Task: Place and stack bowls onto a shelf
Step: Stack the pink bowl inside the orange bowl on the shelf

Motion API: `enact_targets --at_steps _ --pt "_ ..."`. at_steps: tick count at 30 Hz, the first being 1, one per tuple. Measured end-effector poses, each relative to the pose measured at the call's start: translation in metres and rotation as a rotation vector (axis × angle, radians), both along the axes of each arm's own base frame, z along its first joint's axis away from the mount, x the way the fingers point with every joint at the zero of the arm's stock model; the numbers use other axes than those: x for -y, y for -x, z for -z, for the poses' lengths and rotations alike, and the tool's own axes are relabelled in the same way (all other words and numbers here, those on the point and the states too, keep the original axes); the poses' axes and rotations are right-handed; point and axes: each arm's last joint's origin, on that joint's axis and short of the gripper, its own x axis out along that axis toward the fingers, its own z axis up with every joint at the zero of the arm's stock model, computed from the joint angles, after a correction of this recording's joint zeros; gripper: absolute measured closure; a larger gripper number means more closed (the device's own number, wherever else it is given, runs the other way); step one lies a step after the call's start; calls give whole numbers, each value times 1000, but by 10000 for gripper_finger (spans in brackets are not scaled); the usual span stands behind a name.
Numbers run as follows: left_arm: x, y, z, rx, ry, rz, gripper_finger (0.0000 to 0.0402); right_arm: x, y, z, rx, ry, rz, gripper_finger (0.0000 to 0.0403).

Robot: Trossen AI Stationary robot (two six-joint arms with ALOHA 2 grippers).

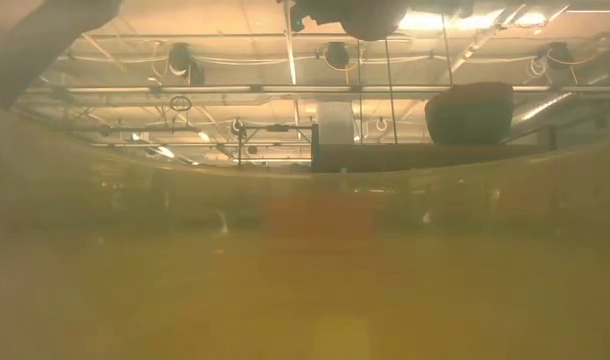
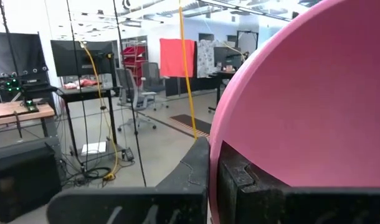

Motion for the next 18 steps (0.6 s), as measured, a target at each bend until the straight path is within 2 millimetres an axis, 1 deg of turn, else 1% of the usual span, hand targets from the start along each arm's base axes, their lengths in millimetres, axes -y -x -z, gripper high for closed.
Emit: enact_targets --at_steps 3,7,12,18 --pt "-2 1 1 -7 1 -5 398 -2 -3 3 9 -2 -21 261" --pt "-4 1 0 1 2 -8 398 -4 -6 0 50 7 -31 261" --pt "-2 1 1 -1 5 -13 398 0 -12 2 54 12 89 261" --pt "3 -1 1 -8 7 -20 398 9 -23 8 42 4 176 261"
